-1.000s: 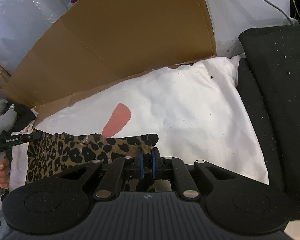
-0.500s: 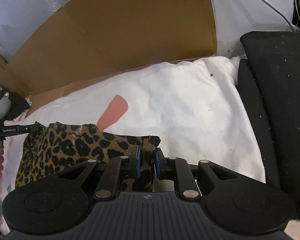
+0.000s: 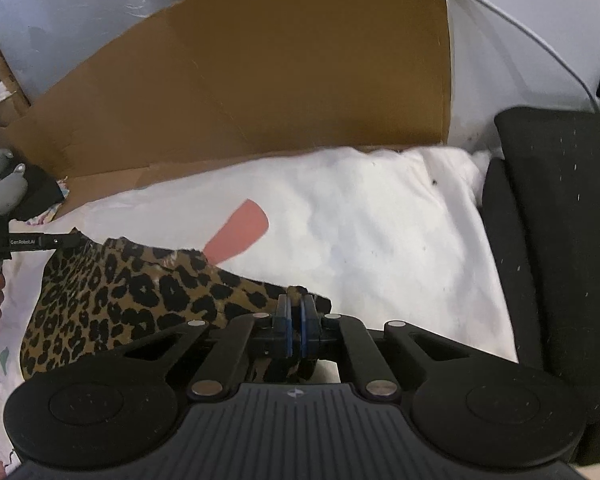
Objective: Fold clothes
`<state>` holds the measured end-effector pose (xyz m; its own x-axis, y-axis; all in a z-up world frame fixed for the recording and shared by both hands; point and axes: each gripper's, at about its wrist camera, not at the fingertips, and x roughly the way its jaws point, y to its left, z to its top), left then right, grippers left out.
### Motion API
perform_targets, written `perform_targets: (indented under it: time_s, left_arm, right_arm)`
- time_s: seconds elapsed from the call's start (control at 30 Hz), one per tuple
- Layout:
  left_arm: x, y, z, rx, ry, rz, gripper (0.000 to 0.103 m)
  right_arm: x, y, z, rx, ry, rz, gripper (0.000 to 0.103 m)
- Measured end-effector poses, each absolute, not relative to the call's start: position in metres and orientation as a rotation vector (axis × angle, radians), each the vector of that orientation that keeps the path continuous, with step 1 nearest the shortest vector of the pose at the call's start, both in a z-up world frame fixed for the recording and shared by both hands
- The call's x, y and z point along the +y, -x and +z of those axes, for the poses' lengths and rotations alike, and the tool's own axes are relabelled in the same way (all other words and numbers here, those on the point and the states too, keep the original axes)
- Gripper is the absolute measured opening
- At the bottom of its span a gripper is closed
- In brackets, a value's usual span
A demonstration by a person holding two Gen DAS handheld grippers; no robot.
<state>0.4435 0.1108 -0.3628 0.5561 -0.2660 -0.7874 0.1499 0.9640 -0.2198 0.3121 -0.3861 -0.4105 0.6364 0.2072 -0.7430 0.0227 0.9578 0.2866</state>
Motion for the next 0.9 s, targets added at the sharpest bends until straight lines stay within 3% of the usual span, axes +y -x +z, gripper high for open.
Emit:
perform_targets:
  time_s: [0.37, 0.53, 0.9]
  left_arm:
    - [0.121, -0.439, -0.364, 0.955, 0.173, -0.221, 0.011]
    - [0.12, -0.44, -0.364, 0.995, 0.149, -0.205, 0.03]
    - [0.089, -0.407, -0.336, 0.954, 0.07, -0.312, 0.036]
  right_arm:
    - [-0.389, -0.318, -0.409, 0.859, -0.262, 0.086, 0.001]
    - [-0.386, -0.327, -0.423, 0.885, -0.244, 0.076, 0.001]
    - [-0.385, -0.331, -0.428, 0.893, -0.242, 0.052, 0.001]
